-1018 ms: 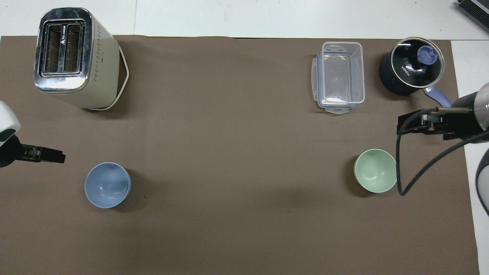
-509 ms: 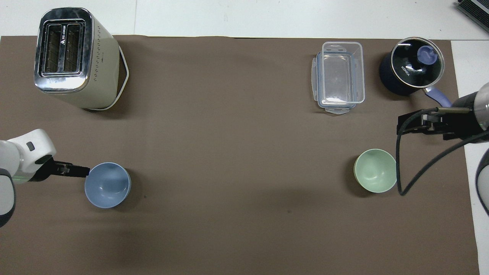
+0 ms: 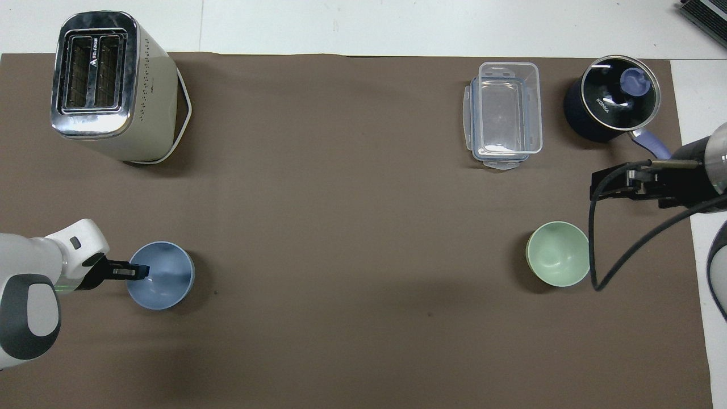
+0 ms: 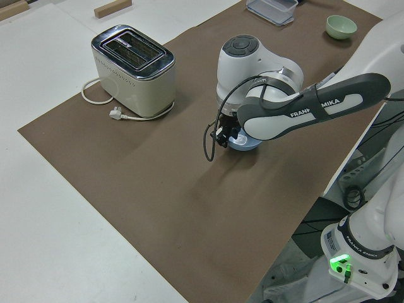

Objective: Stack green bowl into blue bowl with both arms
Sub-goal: 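Reach the left gripper to the blue bowl and grip its rim, then slide the blue bowl with the left gripper toward the table center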

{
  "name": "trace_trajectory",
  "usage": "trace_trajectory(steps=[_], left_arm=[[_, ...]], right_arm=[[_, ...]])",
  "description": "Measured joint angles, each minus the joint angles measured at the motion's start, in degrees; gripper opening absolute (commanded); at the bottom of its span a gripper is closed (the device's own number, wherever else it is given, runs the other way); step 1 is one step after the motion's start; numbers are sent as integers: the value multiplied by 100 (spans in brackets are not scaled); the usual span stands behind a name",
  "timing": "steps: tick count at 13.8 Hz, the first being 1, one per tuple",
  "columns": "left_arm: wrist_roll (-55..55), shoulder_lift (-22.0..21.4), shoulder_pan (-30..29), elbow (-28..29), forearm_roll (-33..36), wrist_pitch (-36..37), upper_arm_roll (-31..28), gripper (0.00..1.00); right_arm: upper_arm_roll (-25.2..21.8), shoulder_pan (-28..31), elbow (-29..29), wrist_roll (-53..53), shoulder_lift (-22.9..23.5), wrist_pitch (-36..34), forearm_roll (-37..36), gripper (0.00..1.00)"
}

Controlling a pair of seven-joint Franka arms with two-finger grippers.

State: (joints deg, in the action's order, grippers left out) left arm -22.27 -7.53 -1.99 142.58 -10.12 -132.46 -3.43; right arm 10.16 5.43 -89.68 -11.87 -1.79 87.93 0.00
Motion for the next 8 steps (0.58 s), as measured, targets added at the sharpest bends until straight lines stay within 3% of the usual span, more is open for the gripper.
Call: trace_trajectory(steps=[4, 8], left_arm=[[-2, -6, -7, -219, -7, 139, -15, 0], [-2, -138, -12, -858, -8, 1096, -17, 0]], right_arm=[[0, 0, 0, 0, 0, 0, 0, 100], [0, 0, 0, 0, 0, 0, 0, 100]])
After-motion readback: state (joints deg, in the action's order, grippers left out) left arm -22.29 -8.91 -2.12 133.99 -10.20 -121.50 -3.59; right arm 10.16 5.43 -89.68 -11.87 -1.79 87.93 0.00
